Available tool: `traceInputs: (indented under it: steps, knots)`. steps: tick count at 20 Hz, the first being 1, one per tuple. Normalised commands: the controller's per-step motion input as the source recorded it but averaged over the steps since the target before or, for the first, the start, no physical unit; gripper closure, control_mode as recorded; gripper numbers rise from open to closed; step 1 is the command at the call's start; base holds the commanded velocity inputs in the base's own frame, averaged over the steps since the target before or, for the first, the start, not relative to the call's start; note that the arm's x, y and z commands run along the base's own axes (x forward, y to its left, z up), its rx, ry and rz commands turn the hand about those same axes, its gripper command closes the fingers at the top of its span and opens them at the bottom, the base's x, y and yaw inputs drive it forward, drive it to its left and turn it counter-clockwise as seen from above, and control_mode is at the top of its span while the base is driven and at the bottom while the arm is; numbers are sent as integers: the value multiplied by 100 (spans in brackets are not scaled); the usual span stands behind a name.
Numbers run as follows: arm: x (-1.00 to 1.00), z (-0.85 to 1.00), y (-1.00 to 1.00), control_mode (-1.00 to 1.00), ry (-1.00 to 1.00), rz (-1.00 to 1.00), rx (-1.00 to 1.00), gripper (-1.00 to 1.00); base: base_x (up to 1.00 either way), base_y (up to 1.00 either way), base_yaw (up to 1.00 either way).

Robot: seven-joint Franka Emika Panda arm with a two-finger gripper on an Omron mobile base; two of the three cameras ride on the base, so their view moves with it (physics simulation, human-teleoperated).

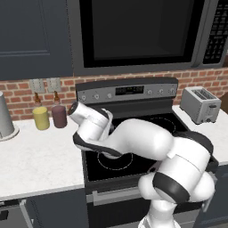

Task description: Pick the kettle from the counter and place it on a stove burner. Then turn the burner on.

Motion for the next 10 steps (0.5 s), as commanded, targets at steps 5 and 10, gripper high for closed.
traceInputs:
  steps: [5, 10]
  knots:
    - [-9, 58, 0, -100, -20, -1, 4, -100, 0, 0, 0]
    - [8, 79, 29, -100, -31, -15, 14, -100, 0, 0, 0]
